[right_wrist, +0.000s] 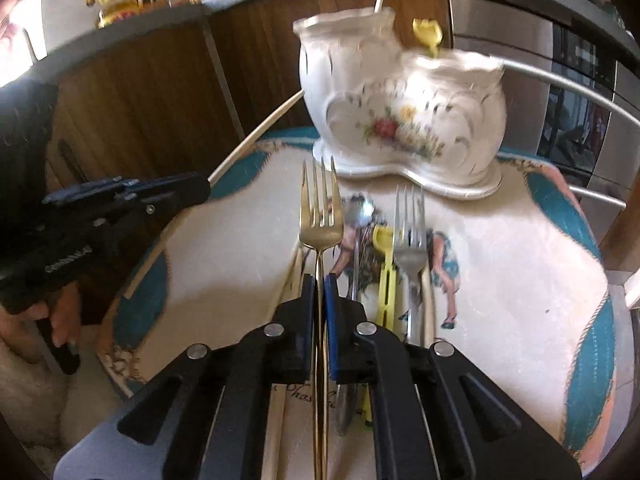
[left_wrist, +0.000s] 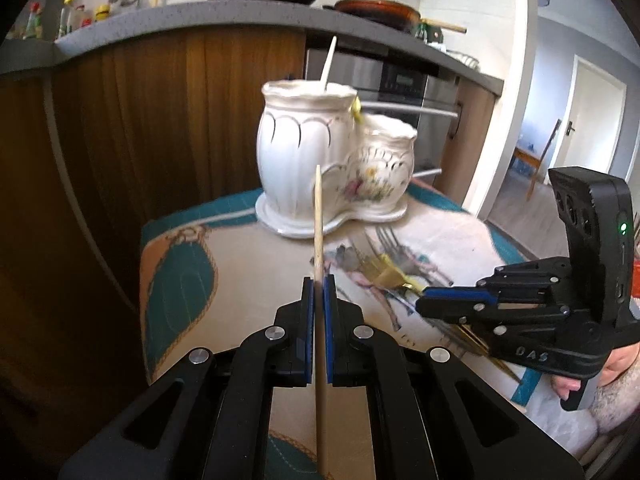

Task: Organize utensils
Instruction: 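Drop chopstick in larger vase with left tool while right tool drops gold fork in smaller vase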

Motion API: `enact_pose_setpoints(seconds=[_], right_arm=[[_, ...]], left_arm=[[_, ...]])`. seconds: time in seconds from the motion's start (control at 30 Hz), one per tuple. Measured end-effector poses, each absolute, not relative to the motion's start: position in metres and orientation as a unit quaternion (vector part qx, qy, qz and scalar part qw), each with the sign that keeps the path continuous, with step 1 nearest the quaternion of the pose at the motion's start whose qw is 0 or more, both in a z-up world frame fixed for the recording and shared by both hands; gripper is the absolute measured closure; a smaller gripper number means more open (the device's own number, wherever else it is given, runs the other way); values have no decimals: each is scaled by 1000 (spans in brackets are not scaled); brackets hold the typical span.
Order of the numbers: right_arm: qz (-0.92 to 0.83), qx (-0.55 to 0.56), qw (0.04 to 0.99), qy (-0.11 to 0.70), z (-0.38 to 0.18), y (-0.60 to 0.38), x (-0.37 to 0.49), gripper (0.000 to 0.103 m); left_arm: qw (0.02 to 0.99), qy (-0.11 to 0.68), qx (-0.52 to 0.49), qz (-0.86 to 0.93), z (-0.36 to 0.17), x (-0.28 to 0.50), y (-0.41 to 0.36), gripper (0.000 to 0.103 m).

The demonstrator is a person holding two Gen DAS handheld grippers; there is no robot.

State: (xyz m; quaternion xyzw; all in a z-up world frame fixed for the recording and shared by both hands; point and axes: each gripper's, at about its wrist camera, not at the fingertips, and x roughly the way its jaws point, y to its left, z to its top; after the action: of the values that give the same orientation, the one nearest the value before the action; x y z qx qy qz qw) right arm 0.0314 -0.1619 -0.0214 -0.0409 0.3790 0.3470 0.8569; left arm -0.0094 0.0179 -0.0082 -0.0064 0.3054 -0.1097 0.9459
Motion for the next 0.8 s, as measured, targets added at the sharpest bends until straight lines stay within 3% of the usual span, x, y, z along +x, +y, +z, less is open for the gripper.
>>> enact_pose_setpoints(seconds=[0.57,0.8], right_arm=[[353,27,913,202,50,-206,5,97],[292,31,948,125,98,-210,37,97]], left_arm=[[967,196,-90,-136,38,-12,43,98],[977,137,-90,-134,72,18,41,98]])
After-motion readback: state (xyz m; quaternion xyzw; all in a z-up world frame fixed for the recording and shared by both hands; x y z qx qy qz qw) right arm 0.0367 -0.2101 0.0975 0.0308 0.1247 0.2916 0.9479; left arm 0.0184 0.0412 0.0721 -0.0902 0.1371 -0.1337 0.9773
